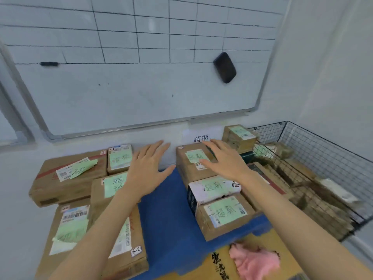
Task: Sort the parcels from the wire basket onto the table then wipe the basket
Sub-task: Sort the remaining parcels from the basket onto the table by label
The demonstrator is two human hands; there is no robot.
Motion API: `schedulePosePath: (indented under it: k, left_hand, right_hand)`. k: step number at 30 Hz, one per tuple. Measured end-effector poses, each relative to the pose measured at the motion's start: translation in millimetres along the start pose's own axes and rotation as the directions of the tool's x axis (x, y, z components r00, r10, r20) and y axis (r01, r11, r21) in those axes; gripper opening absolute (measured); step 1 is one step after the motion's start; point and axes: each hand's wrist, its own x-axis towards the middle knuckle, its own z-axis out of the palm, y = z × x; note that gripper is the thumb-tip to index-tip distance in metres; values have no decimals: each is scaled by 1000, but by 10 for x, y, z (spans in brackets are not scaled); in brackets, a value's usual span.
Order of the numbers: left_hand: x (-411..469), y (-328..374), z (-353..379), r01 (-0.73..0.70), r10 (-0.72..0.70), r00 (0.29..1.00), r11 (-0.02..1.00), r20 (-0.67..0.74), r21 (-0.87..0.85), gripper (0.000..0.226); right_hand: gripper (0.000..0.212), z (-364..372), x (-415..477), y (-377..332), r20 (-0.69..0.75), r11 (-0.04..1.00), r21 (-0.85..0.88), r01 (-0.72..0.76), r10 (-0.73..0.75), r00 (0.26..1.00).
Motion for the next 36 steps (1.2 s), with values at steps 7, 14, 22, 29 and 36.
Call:
schedulePosePath:
  k: [7, 14, 22, 29, 36]
  left_hand:
    - [459, 1426, 283, -105, 104, 994, 994, -20, -43, 83]
    - [697, 2907, 621, -144, 144, 990, 989, -15, -38, 81]
    - [891, 4101, 924, -215, 216, 976, 976, 27, -45, 84]
    - [1206, 4637, 1169, -271, 272, 961, 962, 59, -13, 84]
    - [1729, 5023, 1586, -332, 327, 937, 943, 123, 17, 87]
  right_hand:
    - [68, -729, -705, 1202, -30, 989, -92, -117, 115, 993]
    - [69, -1334, -1413, 2454, -61, 971, -117, -210, 204, 977]
    - [71, -1697, -2094, 3551, -50, 951, -83, -299, 295, 954]
    - [72, -1743, -2288, 4221, -16, 948, -24, -318, 317, 948]
    - [73, -1712, -2176, 4882, 87, 964, -36, -265, 267, 960]
